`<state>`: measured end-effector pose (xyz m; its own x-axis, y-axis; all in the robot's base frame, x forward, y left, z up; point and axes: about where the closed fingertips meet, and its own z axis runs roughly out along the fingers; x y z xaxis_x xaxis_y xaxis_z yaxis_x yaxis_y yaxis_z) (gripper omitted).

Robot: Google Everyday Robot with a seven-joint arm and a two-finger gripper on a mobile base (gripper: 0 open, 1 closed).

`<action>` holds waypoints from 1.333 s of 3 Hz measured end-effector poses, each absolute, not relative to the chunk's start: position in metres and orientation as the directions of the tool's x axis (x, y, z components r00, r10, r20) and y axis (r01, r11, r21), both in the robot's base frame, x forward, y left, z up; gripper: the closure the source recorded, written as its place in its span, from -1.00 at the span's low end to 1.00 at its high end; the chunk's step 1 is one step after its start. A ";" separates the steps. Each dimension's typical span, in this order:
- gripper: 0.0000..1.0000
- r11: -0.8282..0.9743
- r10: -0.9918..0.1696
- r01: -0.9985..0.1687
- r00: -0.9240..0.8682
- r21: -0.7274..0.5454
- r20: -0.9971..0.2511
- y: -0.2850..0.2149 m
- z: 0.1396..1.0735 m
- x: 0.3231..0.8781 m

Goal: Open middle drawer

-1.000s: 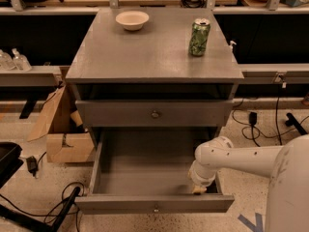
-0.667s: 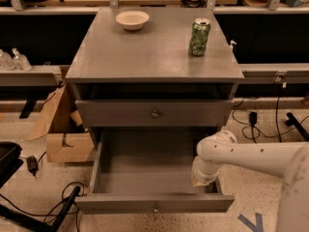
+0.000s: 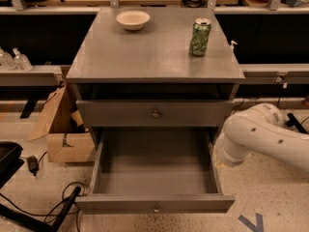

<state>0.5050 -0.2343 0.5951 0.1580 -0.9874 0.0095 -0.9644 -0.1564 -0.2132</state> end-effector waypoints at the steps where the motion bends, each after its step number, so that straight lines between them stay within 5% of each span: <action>1: 1.00 -0.125 -0.992 -0.937 0.120 -0.327 0.038 -0.252 0.684 0.498; 3: 1.00 -0.031 -0.999 -0.832 0.044 -0.553 -0.010 -0.273 0.795 0.458; 4: 0.69 -0.012 -0.999 -0.819 0.031 -0.574 -0.024 -0.277 0.804 0.450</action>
Offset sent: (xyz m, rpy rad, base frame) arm -0.0392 -0.0527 0.2467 0.0900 -0.4395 -0.1602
